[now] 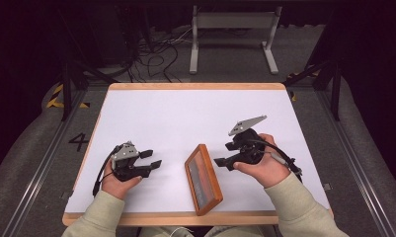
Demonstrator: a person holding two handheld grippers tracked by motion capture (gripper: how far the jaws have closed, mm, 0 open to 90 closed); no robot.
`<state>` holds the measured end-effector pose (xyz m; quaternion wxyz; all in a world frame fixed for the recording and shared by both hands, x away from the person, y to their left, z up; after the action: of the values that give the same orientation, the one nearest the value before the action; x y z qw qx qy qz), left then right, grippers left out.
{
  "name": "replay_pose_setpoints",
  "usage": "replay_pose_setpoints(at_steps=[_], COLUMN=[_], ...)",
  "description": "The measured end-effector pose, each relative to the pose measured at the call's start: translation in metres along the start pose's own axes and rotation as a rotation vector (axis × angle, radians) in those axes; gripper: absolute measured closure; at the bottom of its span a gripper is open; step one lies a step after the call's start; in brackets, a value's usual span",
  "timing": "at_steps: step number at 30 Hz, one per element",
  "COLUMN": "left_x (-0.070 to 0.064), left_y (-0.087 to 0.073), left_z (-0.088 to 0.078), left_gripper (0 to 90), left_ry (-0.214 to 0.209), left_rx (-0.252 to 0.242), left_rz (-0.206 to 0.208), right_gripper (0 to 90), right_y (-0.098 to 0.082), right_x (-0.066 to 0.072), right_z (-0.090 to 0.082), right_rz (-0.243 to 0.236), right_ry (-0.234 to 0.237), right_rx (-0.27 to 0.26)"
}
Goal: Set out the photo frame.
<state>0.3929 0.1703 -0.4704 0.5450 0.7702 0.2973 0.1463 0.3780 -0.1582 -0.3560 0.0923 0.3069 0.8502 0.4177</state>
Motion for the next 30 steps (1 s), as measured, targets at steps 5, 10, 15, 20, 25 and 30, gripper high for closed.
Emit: replay_pose_setpoints(at_steps=[5, 10, 15, 20, 25, 30], left_x=[0.0, 0.0, 0.0, 0.0, -0.001, -0.001], left_y=[0.0, 0.0, 0.0, 0.0, -0.001, -0.001], left_z=[0.0, 0.0, 0.0, 0.001, 0.001, 0.001], left_gripper=[44.4, 43.8, 43.5, 43.4, 43.4, 43.4], left_ry=[0.0, 0.001, 0.001, -0.006, -0.006, -0.007], left_rx=[0.001, 0.001, -0.001, 0.005, 0.006, 0.005], left_rz=[0.003, 0.003, 0.004, 0.003, 0.004, 0.003], right_gripper=[20.6, 16.8, 16.1, 17.3, 22.9, 27.0], right_y=[0.003, 0.003, -0.004, -0.01, -0.014, -0.016], right_x=[0.009, 0.022, 0.027, 0.032, 0.039, 0.041], right_z=[0.0, 0.01, 0.028, 0.044, 0.056, 0.062], right_rz=[0.025, 0.023, 0.041, 0.063, 0.065, 0.07], right_ry=[0.007, 0.041, 0.061, 0.085, 0.083, 0.095], right_rx=[0.019, 0.039, 0.083, 0.122, 0.164, 0.188])
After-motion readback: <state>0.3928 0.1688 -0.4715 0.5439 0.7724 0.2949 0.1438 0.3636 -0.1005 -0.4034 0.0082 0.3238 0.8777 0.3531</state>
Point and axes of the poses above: each handheld gripper's, and its own axes: z roughly forward along the jaws, y roughly out of its top, x roughly to its left, the point moved 3 cm from there along z, roughly forward along the jaws, and after that the axes turned 10 degrees about -x, right-handed, at the moved point
